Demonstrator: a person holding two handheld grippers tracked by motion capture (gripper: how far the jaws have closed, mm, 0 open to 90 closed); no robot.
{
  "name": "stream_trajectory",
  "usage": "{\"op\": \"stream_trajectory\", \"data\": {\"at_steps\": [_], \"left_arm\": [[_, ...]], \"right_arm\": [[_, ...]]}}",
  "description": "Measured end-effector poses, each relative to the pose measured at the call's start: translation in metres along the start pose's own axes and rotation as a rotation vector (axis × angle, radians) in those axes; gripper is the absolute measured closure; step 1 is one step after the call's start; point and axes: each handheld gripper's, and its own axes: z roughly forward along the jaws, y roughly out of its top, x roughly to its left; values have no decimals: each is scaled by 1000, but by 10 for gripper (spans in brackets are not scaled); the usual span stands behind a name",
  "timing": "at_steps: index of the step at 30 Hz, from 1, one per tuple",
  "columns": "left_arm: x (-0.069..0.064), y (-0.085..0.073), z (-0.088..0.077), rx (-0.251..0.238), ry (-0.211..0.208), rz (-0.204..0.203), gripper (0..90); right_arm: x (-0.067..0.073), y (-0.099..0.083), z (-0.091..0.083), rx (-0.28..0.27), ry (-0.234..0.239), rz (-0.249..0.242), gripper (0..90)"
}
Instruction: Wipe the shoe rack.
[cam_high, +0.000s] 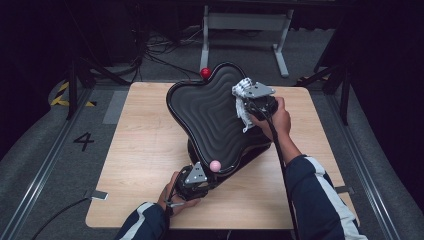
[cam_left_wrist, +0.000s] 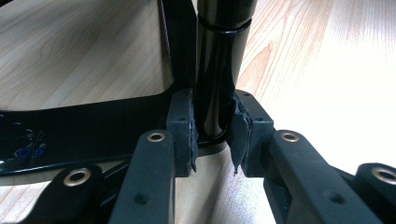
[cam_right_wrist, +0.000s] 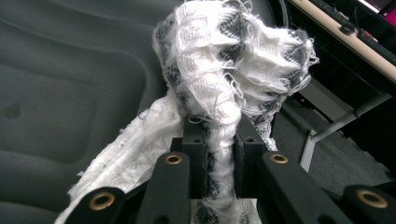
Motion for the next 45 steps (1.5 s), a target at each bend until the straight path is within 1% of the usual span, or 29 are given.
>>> {"op": "stream_trajectory", "data": {"at_steps": [5, 12, 14, 16, 18, 21, 25, 26, 27, 30, 33, 35, 37, 40, 44, 45], "left_arm": [[0, 0, 0, -1, 3, 6, 714], [0, 0, 0, 1, 4, 7, 714], [-1, 0, 0, 2, 5, 7, 713], [-1, 0, 0, 7, 7, 7, 713], [-1, 0, 0, 2, 5, 7, 713], [-1, 0, 0, 7, 7, 6, 714], [-1, 0, 0, 1, 6, 7, 714], [-1, 0, 0, 1, 6, 7, 715], [0, 0, 0, 1, 5, 7, 716], [-1, 0, 0, 2, 6, 7, 715], [-1, 0, 0, 7, 7, 6, 715], [-1, 0, 0, 2, 6, 8, 715], [-1, 0, 0, 6, 7, 7, 714], [-1, 0, 0, 6, 8, 7, 715], [-1, 0, 0, 5, 9, 10, 714], [-1, 0, 0, 1, 9, 10, 714]], "right_arm": [[4, 7, 1, -9, 15, -14, 791], [17, 17, 0, -32, 54, -41, 790], [23, 21, -1, -41, 67, -58, 789], [28, 24, -2, -53, 85, -64, 789], [33, 27, -3, -58, 93, -81, 788], [42, 32, -4, -69, 110, -103, 788], [55, 39, -7, -82, 140, -128, 788], [55, 39, -7, -82, 140, -128, 788], [62, 42, -8, -88, 150, -139, 788], [69, 47, -9, -98, 167, -149, 787], [74, 50, -9, -105, 176, -158, 787], [75, 51, -9, -109, 182, -158, 786], [78, 53, -9, -114, 197, -164, 785], [79, 55, -9, -114, 199, -159, 785], [84, 59, -8, -117, 202, -178, 784], [85, 61, -8, -118, 207, -176, 784]]}}
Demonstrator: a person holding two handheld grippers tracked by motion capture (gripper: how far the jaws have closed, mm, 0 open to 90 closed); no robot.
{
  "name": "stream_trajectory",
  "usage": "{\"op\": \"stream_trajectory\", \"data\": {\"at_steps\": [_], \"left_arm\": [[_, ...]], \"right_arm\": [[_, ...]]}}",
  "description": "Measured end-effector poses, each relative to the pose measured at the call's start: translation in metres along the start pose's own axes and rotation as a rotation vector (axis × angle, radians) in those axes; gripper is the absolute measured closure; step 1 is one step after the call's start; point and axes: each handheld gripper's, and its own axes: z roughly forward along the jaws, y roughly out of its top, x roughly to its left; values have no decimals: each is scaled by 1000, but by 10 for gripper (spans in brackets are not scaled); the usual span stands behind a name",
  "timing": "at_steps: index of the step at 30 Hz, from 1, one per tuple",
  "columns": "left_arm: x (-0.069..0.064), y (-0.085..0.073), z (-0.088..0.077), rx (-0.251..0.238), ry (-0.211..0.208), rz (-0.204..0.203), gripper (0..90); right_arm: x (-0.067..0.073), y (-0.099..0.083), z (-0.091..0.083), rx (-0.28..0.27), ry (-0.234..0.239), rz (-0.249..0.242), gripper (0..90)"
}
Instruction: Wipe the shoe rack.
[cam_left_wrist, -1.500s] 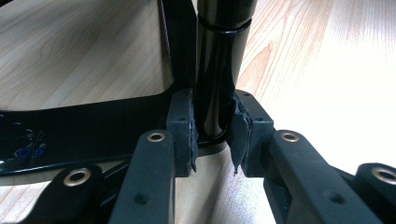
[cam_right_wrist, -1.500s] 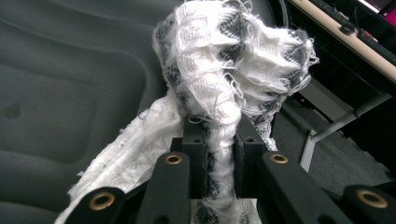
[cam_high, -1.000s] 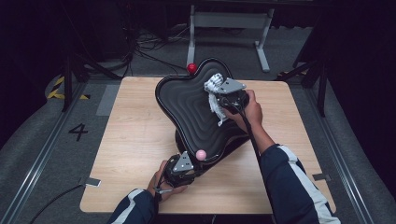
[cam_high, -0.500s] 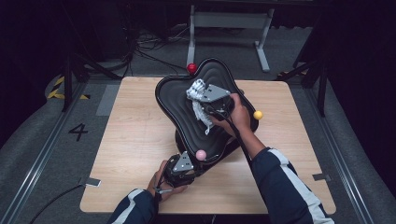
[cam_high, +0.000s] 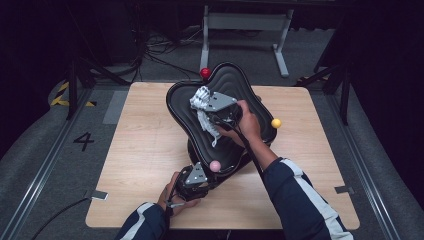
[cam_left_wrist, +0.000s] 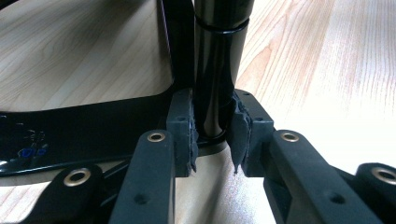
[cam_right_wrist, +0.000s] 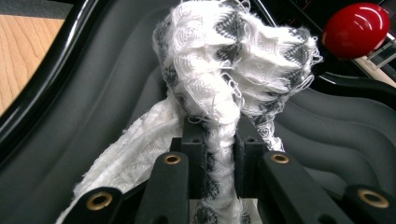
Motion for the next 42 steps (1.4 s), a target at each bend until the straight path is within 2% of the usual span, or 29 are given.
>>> {"op": "stream_trajectory", "data": {"at_steps": [3, 9, 12, 17, 26, 35, 42], "left_arm": [[0, 0, 0, -2, 2, -1, 714], [0, 0, 0, 2, -2, 0, 714], [0, 0, 0, 2, -2, -5, 714], [0, 0, 0, 5, -1, -4, 714], [1, 0, 0, -4, -2, -2, 714], [0, 0, 0, 5, -1, -4, 714], [0, 0, 0, 0, -4, -4, 714]], "right_arm": [[1, 3, 1, -1, 5, -2, 784], [13, 14, 4, -18, 30, -37, 785], [18, 19, 5, -29, 57, -50, 784], [24, 22, 5, -28, 62, -68, 785], [21, 20, 4, -31, 93, -64, 785], [20, 22, 6, -30, 77, -66, 785], [17, 28, 12, -46, 69, -42, 789]]}}
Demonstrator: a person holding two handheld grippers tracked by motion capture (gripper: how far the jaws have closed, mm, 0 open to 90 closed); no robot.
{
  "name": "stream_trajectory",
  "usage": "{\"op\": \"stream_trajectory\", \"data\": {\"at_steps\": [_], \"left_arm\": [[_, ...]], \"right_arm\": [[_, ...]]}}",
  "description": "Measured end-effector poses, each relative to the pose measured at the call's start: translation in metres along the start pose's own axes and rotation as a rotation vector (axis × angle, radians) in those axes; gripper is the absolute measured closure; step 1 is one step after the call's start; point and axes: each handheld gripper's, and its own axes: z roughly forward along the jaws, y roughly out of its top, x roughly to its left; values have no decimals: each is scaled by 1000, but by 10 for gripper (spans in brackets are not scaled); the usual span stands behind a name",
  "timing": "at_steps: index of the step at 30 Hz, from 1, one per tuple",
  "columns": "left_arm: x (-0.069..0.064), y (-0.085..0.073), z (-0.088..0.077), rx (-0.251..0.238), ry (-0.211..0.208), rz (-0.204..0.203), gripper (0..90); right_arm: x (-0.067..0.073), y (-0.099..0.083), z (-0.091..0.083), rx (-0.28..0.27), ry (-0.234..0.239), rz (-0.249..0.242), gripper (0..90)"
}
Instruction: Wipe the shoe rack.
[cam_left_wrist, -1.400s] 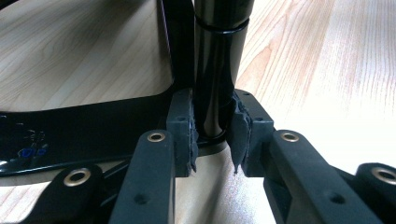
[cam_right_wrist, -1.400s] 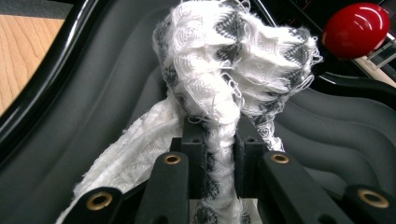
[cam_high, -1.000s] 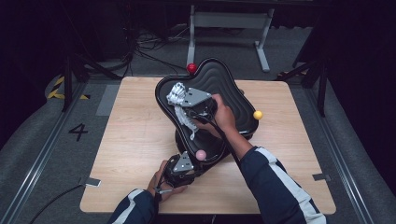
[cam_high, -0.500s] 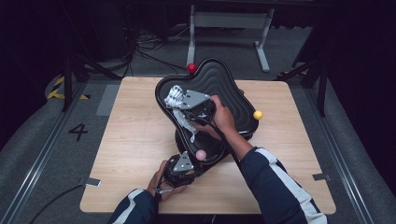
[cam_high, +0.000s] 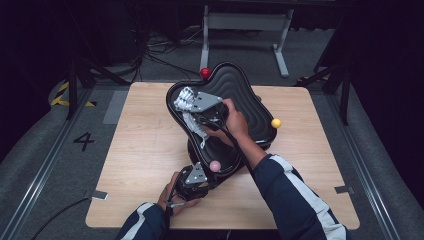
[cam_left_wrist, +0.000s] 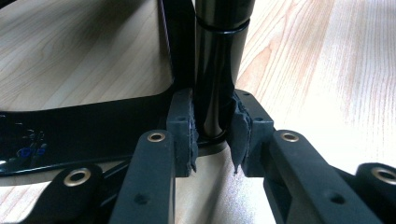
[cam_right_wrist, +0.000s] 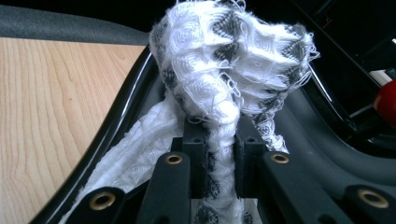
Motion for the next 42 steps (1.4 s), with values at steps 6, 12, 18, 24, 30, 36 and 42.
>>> {"op": "stream_trajectory", "data": {"at_steps": [6, 12, 18, 24, 30, 36, 42], "left_arm": [[0, 0, 0, 5, 1, 3, 714], [0, 0, 0, 4, 1, -2, 714], [0, 0, 0, -3, 0, -1, 714], [0, 0, 0, 5, 2, 0, 714], [0, 0, 0, -2, -2, 1, 714], [0, 0, 0, -4, -1, 0, 714], [0, 0, 0, -2, 0, 0, 714]], "right_arm": [[5, 6, 2, -7, 4, -22, 791], [5, 5, 1, -3, 25, -28, 792], [-2, -2, -2, 5, 10, -21, 792], [-18, -14, -5, 20, -19, 9, 793], [-39, -29, -9, 47, -66, 54, 793], [-62, -45, -12, 71, -113, 106, 795], [-79, -55, -13, 108, -167, 128, 795]]}}
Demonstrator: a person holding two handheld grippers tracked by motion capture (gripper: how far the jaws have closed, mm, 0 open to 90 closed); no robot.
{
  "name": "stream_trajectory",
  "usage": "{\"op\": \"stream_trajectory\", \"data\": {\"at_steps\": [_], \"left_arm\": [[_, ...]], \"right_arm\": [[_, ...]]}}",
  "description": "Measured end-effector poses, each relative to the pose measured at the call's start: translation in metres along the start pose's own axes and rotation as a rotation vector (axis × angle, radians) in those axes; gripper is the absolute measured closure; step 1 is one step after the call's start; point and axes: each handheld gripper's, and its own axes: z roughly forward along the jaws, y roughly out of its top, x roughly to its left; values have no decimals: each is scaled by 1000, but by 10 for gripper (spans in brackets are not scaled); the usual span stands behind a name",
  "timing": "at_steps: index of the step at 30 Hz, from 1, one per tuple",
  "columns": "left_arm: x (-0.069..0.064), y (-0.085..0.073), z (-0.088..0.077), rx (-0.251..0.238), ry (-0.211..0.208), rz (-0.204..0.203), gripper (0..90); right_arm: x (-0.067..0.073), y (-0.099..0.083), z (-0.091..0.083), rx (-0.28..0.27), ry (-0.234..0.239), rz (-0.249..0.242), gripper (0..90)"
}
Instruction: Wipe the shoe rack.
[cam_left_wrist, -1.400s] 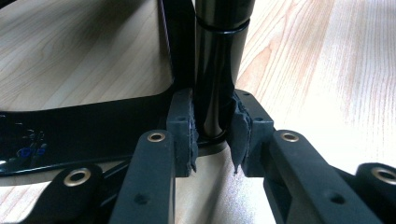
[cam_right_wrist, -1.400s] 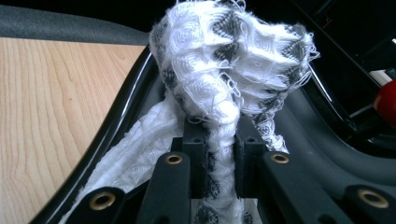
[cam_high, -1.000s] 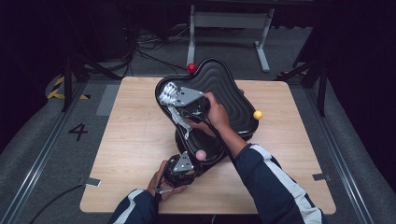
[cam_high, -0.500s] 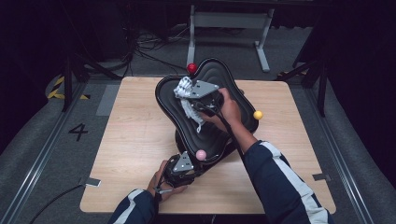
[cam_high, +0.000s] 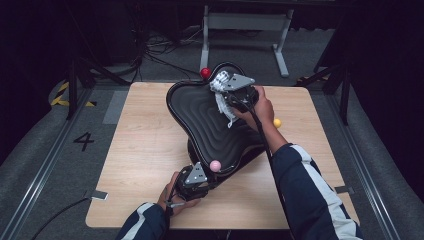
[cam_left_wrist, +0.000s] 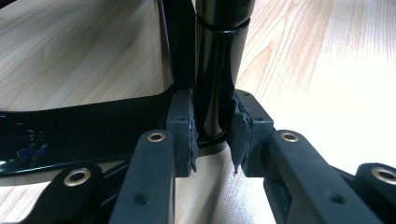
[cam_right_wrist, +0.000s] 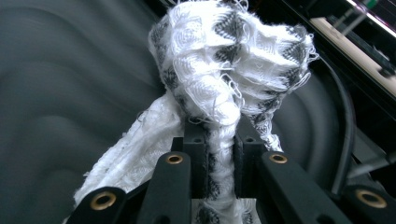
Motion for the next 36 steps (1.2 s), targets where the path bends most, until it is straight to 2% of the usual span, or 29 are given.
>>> {"op": "stream_trajectory", "data": {"at_steps": [7, 16, 19, 26, 30, 33, 36], "left_arm": [[0, 0, 0, -2, -1, 0, 714], [0, 0, 0, -3, -1, 0, 713], [0, 0, 0, 4, 1, 2, 711], [0, 0, 0, 1, -5, 0, 700], [0, 0, 0, 1, -6, 0, 701], [0, 0, 0, 0, -6, 2, 701], [0, 0, 0, 2, -10, 0, 693]], "right_arm": [[-21, -11, 4, 40, -53, 45, 795], [-39, -23, 4, 84, -82, 103, 793], [-40, -23, 3, 94, -89, 93, 793], [-41, -21, 4, 75, -81, 117, 793], [-33, -13, 5, 72, -79, 71, 792], [-29, -6, 7, 52, -56, 64, 791], [-22, -1, 8, 45, -52, 49, 791]]}}
